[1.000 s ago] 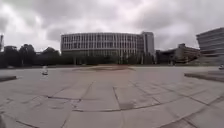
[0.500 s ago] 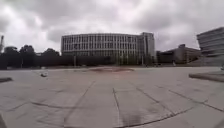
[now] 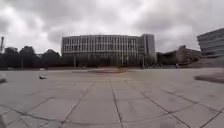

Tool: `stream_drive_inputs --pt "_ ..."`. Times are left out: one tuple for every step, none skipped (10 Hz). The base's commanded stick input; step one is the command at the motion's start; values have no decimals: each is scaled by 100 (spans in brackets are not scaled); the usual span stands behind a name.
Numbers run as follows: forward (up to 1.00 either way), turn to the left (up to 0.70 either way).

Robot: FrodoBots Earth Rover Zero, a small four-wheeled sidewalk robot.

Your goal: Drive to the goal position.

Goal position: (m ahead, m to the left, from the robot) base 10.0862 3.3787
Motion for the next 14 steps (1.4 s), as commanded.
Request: stream_drive_inputs --pt "70 0" --pt "70 0" --pt "70 0" --pt "70 0" --pt "70 0" --pt "70 0" --pt "70 0" --pt "70 0" --pt "70 0" --pt "70 0" --pt "70 0" --pt "70 0" --pt "70 0" --pt "70 0"
